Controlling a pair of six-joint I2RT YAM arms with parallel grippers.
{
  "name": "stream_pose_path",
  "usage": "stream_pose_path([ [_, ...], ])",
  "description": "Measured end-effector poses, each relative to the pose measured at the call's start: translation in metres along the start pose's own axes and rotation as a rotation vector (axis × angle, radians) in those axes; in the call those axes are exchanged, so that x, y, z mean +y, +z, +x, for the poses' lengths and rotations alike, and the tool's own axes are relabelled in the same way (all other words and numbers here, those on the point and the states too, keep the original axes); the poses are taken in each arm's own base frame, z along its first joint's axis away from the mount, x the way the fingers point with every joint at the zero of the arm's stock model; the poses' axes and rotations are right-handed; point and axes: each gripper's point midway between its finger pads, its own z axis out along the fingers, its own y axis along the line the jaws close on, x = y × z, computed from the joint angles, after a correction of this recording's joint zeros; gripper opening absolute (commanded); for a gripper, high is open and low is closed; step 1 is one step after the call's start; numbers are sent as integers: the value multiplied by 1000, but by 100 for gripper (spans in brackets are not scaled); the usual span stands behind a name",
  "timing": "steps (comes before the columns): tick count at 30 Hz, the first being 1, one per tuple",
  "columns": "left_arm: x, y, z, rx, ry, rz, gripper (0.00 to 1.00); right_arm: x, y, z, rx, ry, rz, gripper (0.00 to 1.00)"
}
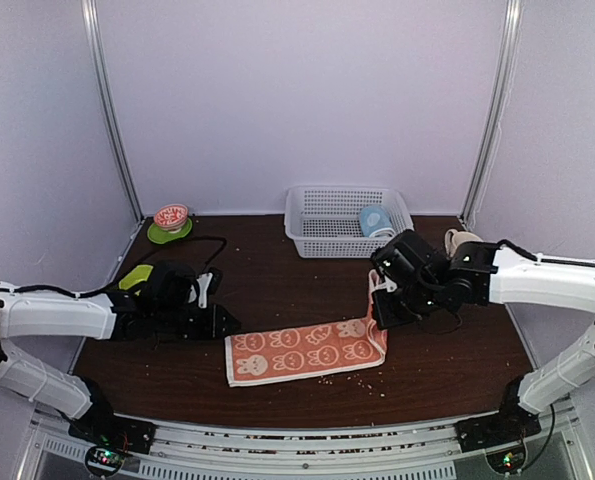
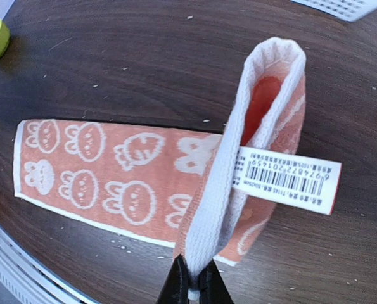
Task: Roll the towels
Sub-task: Fold the towel at the center of the board.
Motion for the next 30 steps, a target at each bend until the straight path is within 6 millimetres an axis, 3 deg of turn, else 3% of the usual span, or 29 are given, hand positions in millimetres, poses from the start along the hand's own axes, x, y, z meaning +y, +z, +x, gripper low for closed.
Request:
stream_pose_path([
  [10,15,-49,-3,-129,-53,-58,15,135,34,5,65,-197,-187,0],
  [13,24,-60,2,-163,-81,-80,15,161,45,14,93,-241,-223,0],
  [21,44,-77,11,-218,-133,-131,15,173,74,33,164,-279,-212,0],
  [30,51,-79,14,-217,-136,-164,15,201,77,29,162,-303,-222,0],
])
